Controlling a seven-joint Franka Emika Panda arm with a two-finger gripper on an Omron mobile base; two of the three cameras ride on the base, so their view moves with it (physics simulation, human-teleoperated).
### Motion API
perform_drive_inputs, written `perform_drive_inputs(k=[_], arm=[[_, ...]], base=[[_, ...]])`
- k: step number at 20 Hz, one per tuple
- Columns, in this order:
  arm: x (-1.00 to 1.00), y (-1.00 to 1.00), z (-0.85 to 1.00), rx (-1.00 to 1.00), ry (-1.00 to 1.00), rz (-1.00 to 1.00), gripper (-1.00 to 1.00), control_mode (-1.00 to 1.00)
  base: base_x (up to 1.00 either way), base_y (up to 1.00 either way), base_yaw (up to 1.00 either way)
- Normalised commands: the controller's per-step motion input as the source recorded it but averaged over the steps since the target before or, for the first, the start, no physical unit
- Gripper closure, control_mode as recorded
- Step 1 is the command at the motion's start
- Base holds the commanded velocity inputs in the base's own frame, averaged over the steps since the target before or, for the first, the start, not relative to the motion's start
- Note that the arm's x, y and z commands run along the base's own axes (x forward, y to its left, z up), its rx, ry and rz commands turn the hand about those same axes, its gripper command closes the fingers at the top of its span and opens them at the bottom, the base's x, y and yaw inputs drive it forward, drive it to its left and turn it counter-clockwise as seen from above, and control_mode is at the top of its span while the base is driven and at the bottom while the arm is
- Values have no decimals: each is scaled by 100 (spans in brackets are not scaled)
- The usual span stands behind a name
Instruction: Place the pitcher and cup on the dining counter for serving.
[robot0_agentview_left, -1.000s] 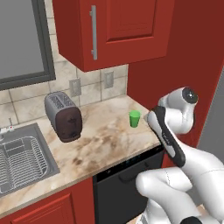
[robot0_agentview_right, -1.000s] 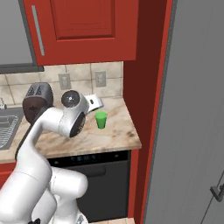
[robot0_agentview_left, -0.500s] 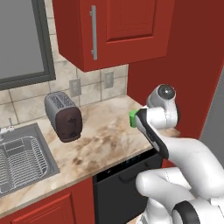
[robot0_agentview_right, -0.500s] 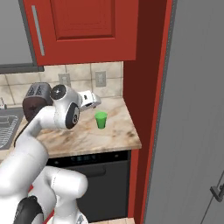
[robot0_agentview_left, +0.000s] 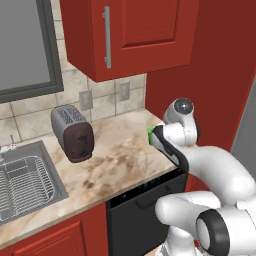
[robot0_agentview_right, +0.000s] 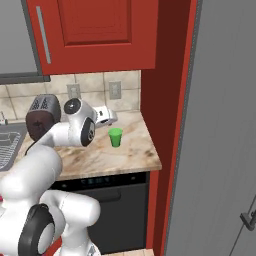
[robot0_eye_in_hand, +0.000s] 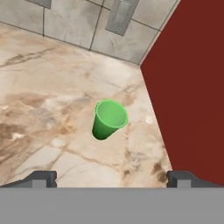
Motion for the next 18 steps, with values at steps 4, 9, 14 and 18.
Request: perform_drive_inputs(k=[4,9,14,18], arm=[[38,0,-32,5,12,0,-100,-100],[40,1,-23,4,16,0,-100,-100],[43,1,-11,1,16,0,-100,-100],[31,3,-11,0,15,0,-100,-100]], base=[[0,0,0],[0,0,0],[0,0,0],[0,0,0]])
